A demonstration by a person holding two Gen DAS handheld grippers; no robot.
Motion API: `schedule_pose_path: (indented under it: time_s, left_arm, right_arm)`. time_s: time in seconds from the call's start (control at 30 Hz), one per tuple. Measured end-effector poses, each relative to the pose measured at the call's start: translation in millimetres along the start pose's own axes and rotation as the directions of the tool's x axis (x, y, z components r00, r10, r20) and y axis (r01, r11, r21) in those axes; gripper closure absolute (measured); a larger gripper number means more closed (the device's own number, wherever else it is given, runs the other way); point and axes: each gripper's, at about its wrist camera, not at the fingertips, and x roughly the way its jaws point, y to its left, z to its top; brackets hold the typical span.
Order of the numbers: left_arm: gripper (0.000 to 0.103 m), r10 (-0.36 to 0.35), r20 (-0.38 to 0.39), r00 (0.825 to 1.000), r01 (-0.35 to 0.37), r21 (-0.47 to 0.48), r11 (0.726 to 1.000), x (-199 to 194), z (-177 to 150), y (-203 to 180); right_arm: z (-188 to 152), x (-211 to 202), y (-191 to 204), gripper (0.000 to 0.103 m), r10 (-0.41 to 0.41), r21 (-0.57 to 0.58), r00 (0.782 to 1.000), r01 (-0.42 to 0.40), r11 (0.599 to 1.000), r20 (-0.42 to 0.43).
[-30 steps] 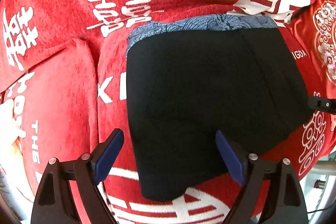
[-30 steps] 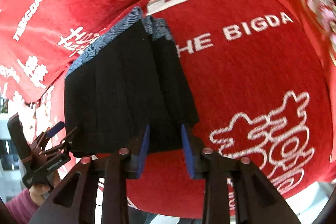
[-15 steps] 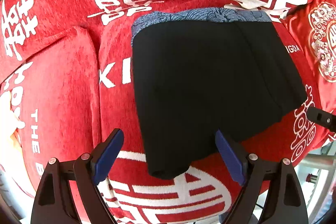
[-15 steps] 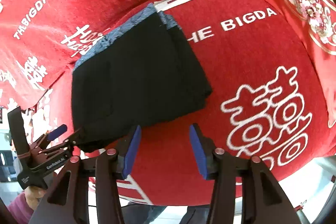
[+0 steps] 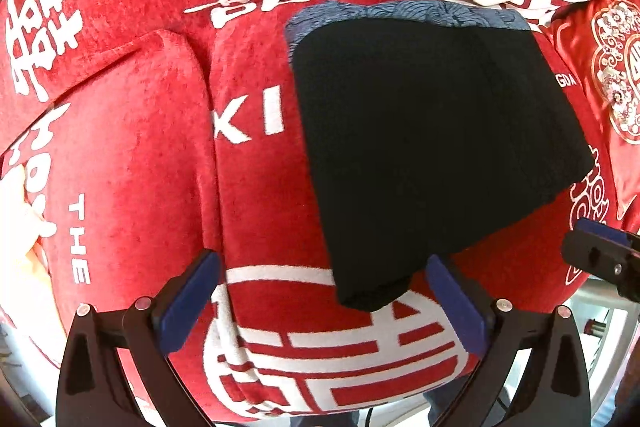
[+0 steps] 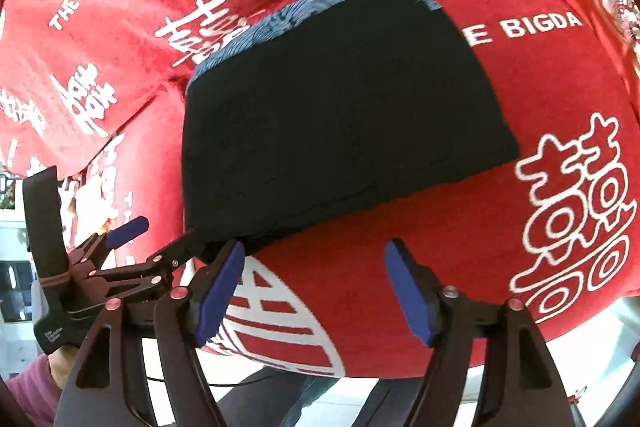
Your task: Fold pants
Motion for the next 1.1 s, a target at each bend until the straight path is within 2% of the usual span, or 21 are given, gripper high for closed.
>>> schedule_pose_path:
  time_s: [0.27, 0.5, 0.6, 0.83, 0.9, 0.93, 0.97, 1.1]
  left_arm:
    - [0.000, 0.004, -0.003, 1.000, -0.004, 0.030, 1.000, 1, 0, 2]
    - [0.000, 0.026, -0.006, 1.000, -0.026, 0.031, 0.999, 7, 5, -6]
    - [0.000, 0.054, 0.011, 0.998, -0.054, 0.016, 0.998, 5, 13, -6]
    - [0.000, 0.100, 0.043, 0.994, -0.096, -0.100, 0.990, 3, 49, 8]
    - [0.000, 0.103, 0.049, 0.993, -0.097, -0.119, 0.988, 5, 59, 7]
    - [0.000, 0.100, 0.052, 0.994, -0.093, -0.129, 0.987, 6, 63, 6]
    - [0.000, 0.098, 0.056, 0.994, -0.090, -0.138, 0.986, 7, 66, 4]
    - [0.000, 0.097, 0.046, 0.994, -0.088, -0.156, 0.984, 21, 73, -3]
  right_arm:
    - [-3, 6, 3, 0.025, 0.000, 0.008, 1.000, 0.000, 1.000, -0.004]
    - [7, -11, -26, 0.025, -0.031, 0.018, 0.999, 0.031, 0.999, 0.025]
    - [20, -22, -41, 0.025, -0.054, 0.030, 0.997, 0.053, 0.998, 0.046]
    - [70, -40, -63, 0.026, -0.089, 0.009, 0.993, 0.089, 0.996, 0.078]
    - [87, -40, -69, 0.041, -0.087, -0.002, 0.993, 0.088, 0.996, 0.085]
    - [96, -37, -71, 0.054, -0.083, -0.009, 0.993, 0.085, 0.996, 0.082]
    - [106, -34, -72, 0.061, -0.080, -0.022, 0.994, 0.082, 0.996, 0.080]
    - [134, -12, -68, 0.068, -0.066, -0.092, 0.996, 0.071, 0.993, 0.056]
